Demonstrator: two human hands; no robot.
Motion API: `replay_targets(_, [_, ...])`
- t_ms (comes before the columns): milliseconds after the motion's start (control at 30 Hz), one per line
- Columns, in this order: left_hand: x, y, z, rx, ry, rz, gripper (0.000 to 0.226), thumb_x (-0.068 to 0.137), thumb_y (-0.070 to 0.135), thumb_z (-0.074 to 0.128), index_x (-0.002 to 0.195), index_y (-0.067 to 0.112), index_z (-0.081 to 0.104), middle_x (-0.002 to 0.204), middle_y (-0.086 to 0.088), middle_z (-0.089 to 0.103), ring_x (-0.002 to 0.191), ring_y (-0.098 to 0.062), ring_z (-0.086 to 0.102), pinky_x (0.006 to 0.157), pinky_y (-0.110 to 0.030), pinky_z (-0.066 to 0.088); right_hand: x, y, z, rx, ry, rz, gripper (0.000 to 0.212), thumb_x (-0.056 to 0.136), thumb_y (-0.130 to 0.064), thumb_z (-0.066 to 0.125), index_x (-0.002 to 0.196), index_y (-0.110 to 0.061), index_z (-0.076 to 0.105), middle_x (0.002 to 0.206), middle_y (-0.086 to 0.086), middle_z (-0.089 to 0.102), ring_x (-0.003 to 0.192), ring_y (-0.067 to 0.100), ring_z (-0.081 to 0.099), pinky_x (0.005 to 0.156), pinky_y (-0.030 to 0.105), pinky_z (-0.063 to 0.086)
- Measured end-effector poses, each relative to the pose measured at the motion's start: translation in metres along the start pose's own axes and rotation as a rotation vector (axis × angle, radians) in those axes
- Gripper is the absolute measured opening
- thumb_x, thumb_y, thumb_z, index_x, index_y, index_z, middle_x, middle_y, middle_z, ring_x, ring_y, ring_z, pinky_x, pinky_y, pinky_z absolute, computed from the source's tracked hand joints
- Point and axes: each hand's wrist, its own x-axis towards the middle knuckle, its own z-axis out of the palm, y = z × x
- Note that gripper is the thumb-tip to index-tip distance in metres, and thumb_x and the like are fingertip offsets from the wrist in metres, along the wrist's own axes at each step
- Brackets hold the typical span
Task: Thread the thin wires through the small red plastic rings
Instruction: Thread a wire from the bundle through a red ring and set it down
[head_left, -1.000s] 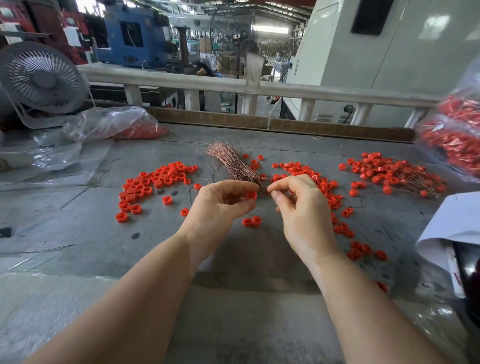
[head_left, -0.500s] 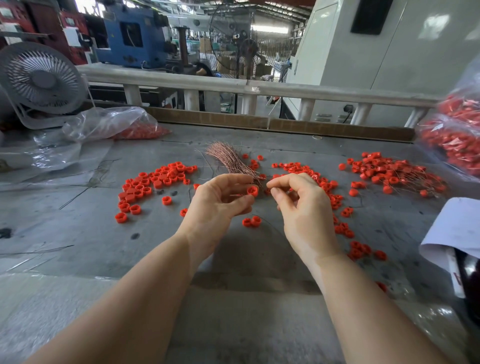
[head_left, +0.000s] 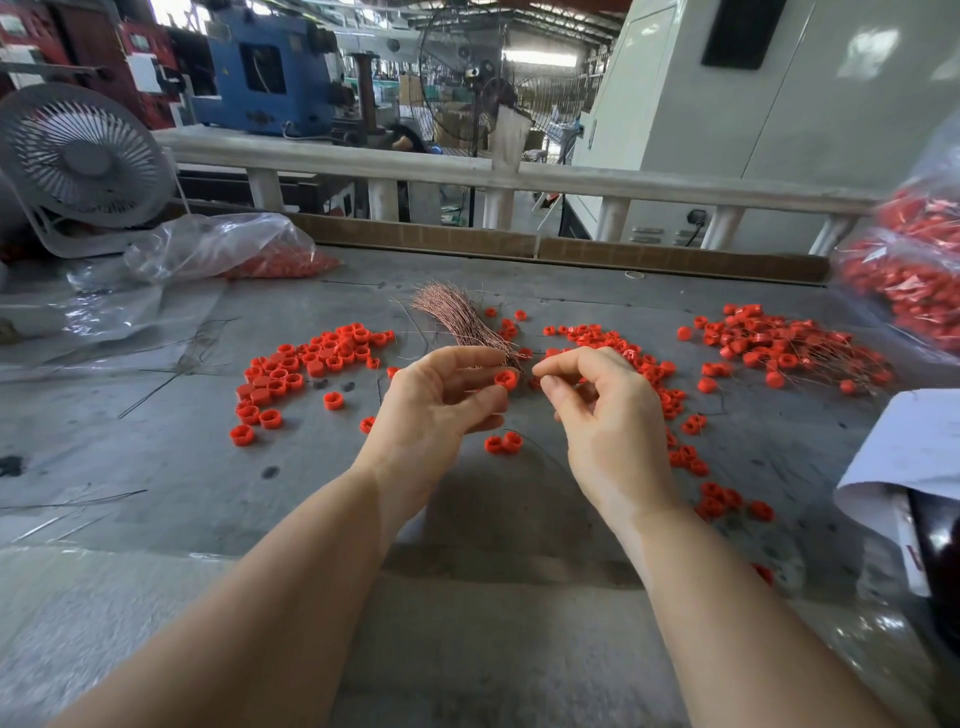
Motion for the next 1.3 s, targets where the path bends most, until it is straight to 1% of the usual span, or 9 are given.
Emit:
replay_targets(200, [0.0001, 0.0004, 0.0006, -0.009, 0.001, -0.017, 0.026, 0.085, -0.005, 0.058, 0.095, 0.018, 0.065, 0.08, 0.004, 0.072, 0.068, -0.006, 0.065, 0.063, -0.018, 0.053, -0.0005, -0.0007, -0.0006, 0.008, -0.004, 0.015, 0.012, 0.087, -0.005, 0.06, 0.085, -0.014, 0.068, 0.081, -0.006, 0.058, 0.068, 0.012, 0.054, 0.067, 0.031, 0.049])
replay_targets(367, [-0.0008, 0.0014, 0.0007, -0.008, -0.001, -0.014, 0.026, 0.085, -0.006, 0.057, 0.096, 0.017, 0.064, 0.086, 0.001, 0.072, 0.067, -0.005, 0.065, 0.063, -0.018, 0.053, -0.0003, -0.0003, 0.0, 0.016, 0.001, 0.017, 0.013, 0.087, -0.005, 0.06, 0.085, -0.015, 0.068, 0.081, -0.006, 0.058, 0.067, 0.012, 0.054, 0.067, 0.033, 0.05])
replay_targets(500, [-0.0015, 0.0024, 0.001, 0.011, 0.004, 0.011, 0.03, 0.082, -0.008, 0.06, 0.098, 0.017, 0.064, 0.083, 0.006, 0.07, 0.068, -0.002, 0.064, 0.065, -0.019, 0.055, -0.0005, -0.0002, 0.0007, 0.037, 0.006, 0.023, 0.013, 0.086, -0.003, 0.061, 0.083, -0.014, 0.068, 0.079, -0.007, 0.056, 0.066, 0.011, 0.053, 0.068, 0.038, 0.05])
replay_targets(633, [-0.0016, 0.0037, 0.0001, 0.036, 0.018, 0.033, 0.035, 0.078, -0.009, 0.065, 0.095, 0.022, 0.064, 0.078, 0.011, 0.071, 0.067, 0.0, 0.061, 0.062, -0.017, 0.053, -0.001, -0.0007, 0.0001, 0.033, 0.005, 0.025, 0.013, 0.086, -0.004, 0.061, 0.083, -0.015, 0.068, 0.08, -0.008, 0.057, 0.066, 0.012, 0.054, 0.068, 0.037, 0.05])
replay_targets(833, [-0.0016, 0.0059, -0.0003, 0.093, 0.033, 0.053, 0.037, 0.076, -0.006, 0.069, 0.093, 0.027, 0.064, 0.078, 0.014, 0.071, 0.065, -0.003, 0.058, 0.058, -0.017, 0.05, -0.0011, -0.001, 0.0004, 0.031, 0.002, 0.027, 0.013, 0.086, -0.005, 0.061, 0.085, -0.015, 0.068, 0.081, -0.007, 0.058, 0.068, 0.013, 0.055, 0.069, 0.035, 0.05])
replay_targets(1133, [-0.0023, 0.0071, 0.0022, 0.104, 0.043, 0.065, 0.038, 0.074, -0.008, 0.07, 0.093, 0.025, 0.064, 0.075, 0.014, 0.07, 0.06, -0.004, 0.054, 0.053, -0.015, 0.047, -0.0011, -0.0007, -0.0015, 0.025, -0.002, 0.026, 0.013, 0.087, -0.005, 0.061, 0.085, -0.015, 0.068, 0.082, -0.006, 0.058, 0.068, 0.013, 0.055, 0.067, 0.033, 0.05])
replay_targets(1300, [-0.0021, 0.0079, 0.0025, 0.118, 0.043, 0.069, 0.038, 0.074, -0.006, 0.071, 0.093, 0.026, 0.064, 0.076, 0.014, 0.07, 0.062, -0.004, 0.055, 0.053, -0.014, 0.048, -0.0005, -0.0005, -0.0014, 0.023, -0.003, 0.024, 0.012, 0.087, -0.005, 0.061, 0.085, -0.015, 0.068, 0.082, -0.008, 0.057, 0.068, 0.012, 0.055, 0.067, 0.029, 0.05])
